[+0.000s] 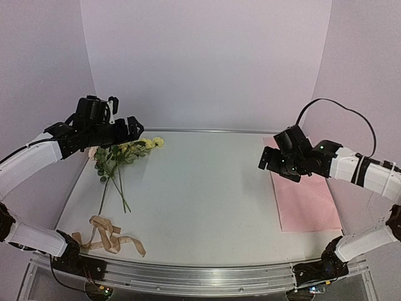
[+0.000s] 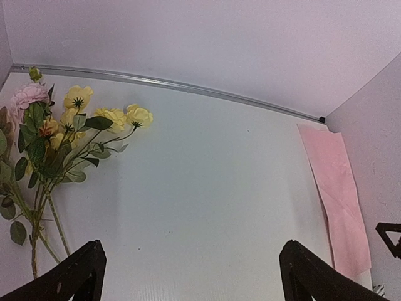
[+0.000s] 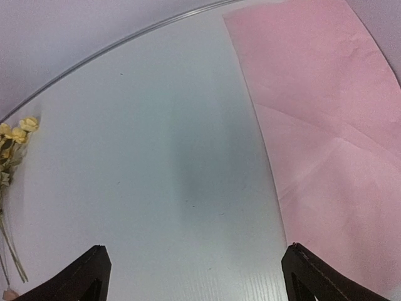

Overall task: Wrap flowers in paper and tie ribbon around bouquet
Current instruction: Move the folded wrapping paper to the center of the board.

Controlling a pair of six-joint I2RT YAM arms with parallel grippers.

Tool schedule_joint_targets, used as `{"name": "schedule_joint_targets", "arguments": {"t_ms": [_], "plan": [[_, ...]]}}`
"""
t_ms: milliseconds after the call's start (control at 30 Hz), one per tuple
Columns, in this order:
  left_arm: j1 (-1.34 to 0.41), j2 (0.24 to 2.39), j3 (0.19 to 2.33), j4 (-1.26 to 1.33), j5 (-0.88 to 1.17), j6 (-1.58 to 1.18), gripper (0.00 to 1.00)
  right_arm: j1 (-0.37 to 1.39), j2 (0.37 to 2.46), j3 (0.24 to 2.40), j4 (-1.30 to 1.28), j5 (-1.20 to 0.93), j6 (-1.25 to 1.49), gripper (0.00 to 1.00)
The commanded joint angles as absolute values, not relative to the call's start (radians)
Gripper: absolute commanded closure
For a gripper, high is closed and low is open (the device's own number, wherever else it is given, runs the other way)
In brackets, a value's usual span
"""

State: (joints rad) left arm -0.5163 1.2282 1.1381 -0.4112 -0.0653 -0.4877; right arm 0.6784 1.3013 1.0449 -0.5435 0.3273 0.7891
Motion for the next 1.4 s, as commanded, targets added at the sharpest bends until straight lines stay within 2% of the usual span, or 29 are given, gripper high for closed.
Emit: {"name": "schedule_joint_targets", "arguments": {"t_ms": [0, 233, 433, 700, 1000, 1133, 1300, 1367], "plan": [[-0.511, 1.214, 1.151, -0.348, -0.019, -0.483, 0.00, 0.581, 1.368, 1.082, -0.569, 0.340, 0.785, 0.02], [-0.508, 1.301, 1.176, -0.373, 0.122, -0.500, 0.00, 0.399, 1.498, 1.093, -0.558, 0.318, 0.816, 0.02], [-0.506, 1.352, 1.198, -0.418, 0.177, -0.473, 0.00, 0.320, 1.692, 1.163, -0.514, 0.214, 0.803, 0.02], [-0.505, 1.345, 1.197, -0.436, 0.182, -0.468, 0.00, 0.314, 1.889, 1.292, -0.530, 0.204, 0.778, 0.02], [-0.503, 1.342, 1.216, -0.471, 0.174, -0.451, 0.00, 0.362, 2.028, 1.517, -0.815, 0.374, 0.744, 0.02], [-0.503, 1.342, 1.233, -0.484, 0.172, -0.441, 0.00, 0.366, 2.035, 1.518, -0.860, 0.401, 0.765, 0.02], [-0.502, 1.347, 1.245, -0.485, 0.182, -0.437, 0.00, 0.371, 2.033, 1.508, -0.858, 0.349, 0.779, 0.13], [-0.502, 1.350, 1.248, -0.486, 0.193, -0.439, 0.00, 0.371, 2.031, 1.491, -0.849, 0.314, 0.794, 0.14]]}}
